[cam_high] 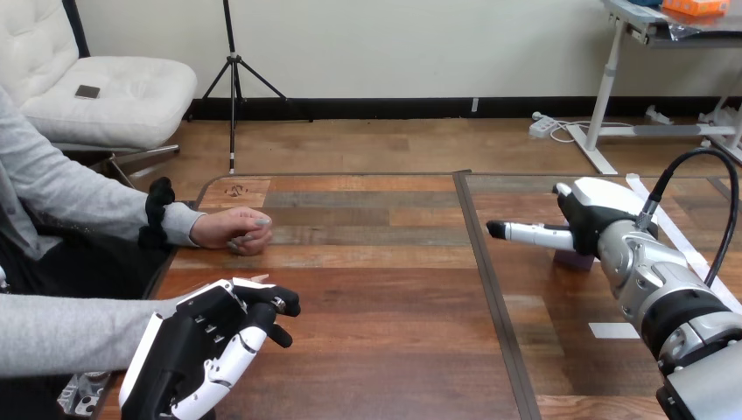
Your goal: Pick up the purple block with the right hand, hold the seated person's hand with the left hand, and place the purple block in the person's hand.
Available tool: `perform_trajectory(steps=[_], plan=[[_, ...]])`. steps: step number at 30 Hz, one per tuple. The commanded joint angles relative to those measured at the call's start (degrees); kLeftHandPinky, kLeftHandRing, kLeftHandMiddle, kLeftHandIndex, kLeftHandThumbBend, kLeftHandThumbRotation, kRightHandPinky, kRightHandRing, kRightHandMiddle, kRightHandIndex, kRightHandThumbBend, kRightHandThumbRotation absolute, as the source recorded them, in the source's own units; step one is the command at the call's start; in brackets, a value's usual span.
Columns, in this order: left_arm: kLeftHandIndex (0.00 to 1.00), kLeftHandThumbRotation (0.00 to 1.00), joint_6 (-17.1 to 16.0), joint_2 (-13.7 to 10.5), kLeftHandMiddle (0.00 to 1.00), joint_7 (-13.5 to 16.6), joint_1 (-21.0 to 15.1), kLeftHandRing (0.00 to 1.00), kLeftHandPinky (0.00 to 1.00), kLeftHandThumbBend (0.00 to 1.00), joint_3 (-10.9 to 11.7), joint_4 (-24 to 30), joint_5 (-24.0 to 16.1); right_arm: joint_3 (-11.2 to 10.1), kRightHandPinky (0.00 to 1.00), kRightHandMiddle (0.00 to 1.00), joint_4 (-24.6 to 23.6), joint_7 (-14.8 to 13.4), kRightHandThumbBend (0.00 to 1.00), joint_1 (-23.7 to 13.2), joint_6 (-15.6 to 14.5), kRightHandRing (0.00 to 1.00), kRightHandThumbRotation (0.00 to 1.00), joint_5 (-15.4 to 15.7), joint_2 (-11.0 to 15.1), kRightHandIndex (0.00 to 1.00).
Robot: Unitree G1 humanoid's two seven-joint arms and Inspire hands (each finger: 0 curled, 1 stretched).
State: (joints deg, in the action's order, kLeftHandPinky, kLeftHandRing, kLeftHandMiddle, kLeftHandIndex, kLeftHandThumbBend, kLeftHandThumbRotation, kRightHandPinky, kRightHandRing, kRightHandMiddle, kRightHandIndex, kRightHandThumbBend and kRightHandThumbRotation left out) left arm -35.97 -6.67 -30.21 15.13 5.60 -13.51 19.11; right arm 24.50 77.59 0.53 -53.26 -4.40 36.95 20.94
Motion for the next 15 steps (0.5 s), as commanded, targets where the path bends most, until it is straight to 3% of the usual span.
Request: perform_trajectory(steps=[1,7,15], plan=[[0.5,0.44,-2.1,-0.3,0.61,0.3,-2.7,0.62,0.46,0.39,0.7,1.5,-0.4,0.8,0.99,0.97,0.0,0.4,1.0,-1.5,0.1,0.98,1.0,0.7,1.8,0.97],[0.5,0.47,-2.5,-0.3,0.61,0.6,-2.9,0.61,0.46,0.39,0.7,1.1,-0.5,-0.9,0.86,0.92,0.2,3.0,1.0,-1.6,-1.9,0.93,1.0,-1.4,1.2,0.94],[0.49,0.49,-2.9,-0.6,0.61,0.3,-3.1,0.61,0.46,0.37,0.8,0.8,-0.1,-2.0,0.76,0.88,0.2,4.9,1.0,-1.1,-2.2,0.87,1.0,-2.8,1.1,0.89]])
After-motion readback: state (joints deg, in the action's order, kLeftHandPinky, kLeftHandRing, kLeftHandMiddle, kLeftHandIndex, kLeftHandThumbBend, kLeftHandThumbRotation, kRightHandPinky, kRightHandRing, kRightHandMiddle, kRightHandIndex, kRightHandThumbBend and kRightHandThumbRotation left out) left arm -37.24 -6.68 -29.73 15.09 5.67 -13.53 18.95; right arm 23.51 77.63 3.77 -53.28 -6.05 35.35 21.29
